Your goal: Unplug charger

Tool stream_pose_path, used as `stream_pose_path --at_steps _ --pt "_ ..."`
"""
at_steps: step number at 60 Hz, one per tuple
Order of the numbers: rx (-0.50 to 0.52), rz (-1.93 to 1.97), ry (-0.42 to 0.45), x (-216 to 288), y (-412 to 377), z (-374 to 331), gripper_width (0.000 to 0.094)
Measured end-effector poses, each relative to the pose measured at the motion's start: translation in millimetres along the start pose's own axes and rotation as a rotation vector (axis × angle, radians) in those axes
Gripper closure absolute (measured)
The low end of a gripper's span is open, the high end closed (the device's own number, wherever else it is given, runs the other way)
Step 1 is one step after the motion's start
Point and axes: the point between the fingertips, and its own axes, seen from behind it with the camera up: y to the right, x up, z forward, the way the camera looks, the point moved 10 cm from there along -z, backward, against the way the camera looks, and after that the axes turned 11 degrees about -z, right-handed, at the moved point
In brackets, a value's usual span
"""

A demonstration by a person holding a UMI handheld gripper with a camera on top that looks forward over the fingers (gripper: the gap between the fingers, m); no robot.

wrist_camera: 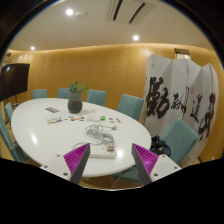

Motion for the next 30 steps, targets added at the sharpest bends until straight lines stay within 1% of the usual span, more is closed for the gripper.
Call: stream_pose_path --at_steps 1,6,11,12,13,18,21,22,25,30 --pt "-0.003 0.005 0.012 -14.3 -5.9 0.9 0.0067" --pt "-0.005 0.018 0.001 -25.0 -3.5 3.9 0.0068" --pt "-0.008 0.030 -0.008 -49.4 -0.6 10.8 0.0068" --pt "-0.009 0.032 -0.015 -46.6 1.7 10.2 0.0068" --pt "-0.009 0.034 -0.011 -58.6 8.6 15.0 0.0068" --pt "-0.012 0.052 -0.015 -78.4 11.2 26.4 0.0072" --pt "-0.001 0.068 -0.008 -87.5 8.5 36.3 0.0076" --pt "0.000 0.074 -0.014 -81.2 2.2 35.5 0.0072" --pt "0.018 0.086 -0.011 -96.9 5.8 50.9 0.0070" --pt "0.066 0.112 0.002 -107.9 -4.6 81.2 0.0071"
